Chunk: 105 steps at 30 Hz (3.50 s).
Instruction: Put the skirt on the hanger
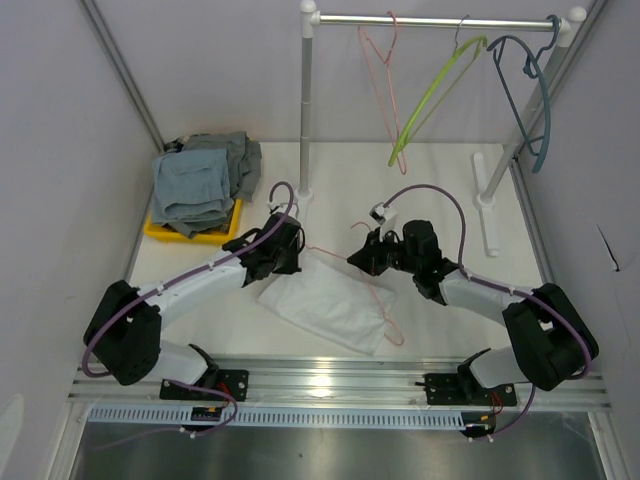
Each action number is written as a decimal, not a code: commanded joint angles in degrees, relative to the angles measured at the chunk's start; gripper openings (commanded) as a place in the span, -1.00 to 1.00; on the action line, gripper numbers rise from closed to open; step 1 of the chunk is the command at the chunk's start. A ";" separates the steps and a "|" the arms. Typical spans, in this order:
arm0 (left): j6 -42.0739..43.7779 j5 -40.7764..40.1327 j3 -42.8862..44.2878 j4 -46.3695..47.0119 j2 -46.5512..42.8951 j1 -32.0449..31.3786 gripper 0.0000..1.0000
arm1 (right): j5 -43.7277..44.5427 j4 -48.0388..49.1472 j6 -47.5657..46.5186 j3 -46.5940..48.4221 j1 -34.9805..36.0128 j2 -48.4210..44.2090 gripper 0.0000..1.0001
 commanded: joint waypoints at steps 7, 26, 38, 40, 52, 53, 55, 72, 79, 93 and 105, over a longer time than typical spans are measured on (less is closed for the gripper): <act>0.12 -3.46 5.48 -2.48 5.57 0.33 -1.00 | 2.52 2.43 -0.12 0.57 2.99 -3.25 -1.00; -0.59 -4.60 10.31 -0.37 12.34 1.83 -1.00 | 0.59 0.49 -1.70 -0.83 4.66 -3.08 -1.00; -1.64 -4.77 12.43 -3.79 8.13 2.00 -0.25 | 3.31 2.34 -1.17 -3.30 6.68 -2.73 -1.00; -1.90 -5.04 12.43 -5.46 6.81 2.00 -0.10 | 3.40 2.34 -1.17 -3.04 6.68 -2.90 -1.00; -15.34 -0.38 -6.09 -8.72 -12.17 1.13 -0.55 | 4.28 3.13 -2.22 -2.07 9.13 -2.47 -1.00; -17.01 -0.29 -7.59 -9.07 -14.79 0.60 -0.61 | 5.33 3.21 -2.31 -1.98 9.49 -2.46 -1.00; -18.51 0.93 -10.06 -9.42 -16.83 -0.36 -0.77 | 5.60 3.57 -2.31 -1.45 10.10 -2.38 -1.00; -30.91 2.61 -20.53 -1.70 -14.64 -12.32 -1.00 | 12.98 -3.10 -7.49 4.43 19.76 -0.80 -1.00; -31.08 2.52 -20.97 0.85 -12.27 -14.34 -1.00 | 18.16 -3.55 -6.80 4.79 25.38 0.96 -1.00; -29.86 2.08 -21.32 4.91 -10.42 -16.01 -1.00 | 36.37 -7.86 -4.87 9.27 37.44 4.13 -1.00; -25.37 -4.15 -12.54 -13.54 -25.45 -16.01 -0.66 | 33.90 -6.80 -3.98 6.72 37.79 6.85 -1.00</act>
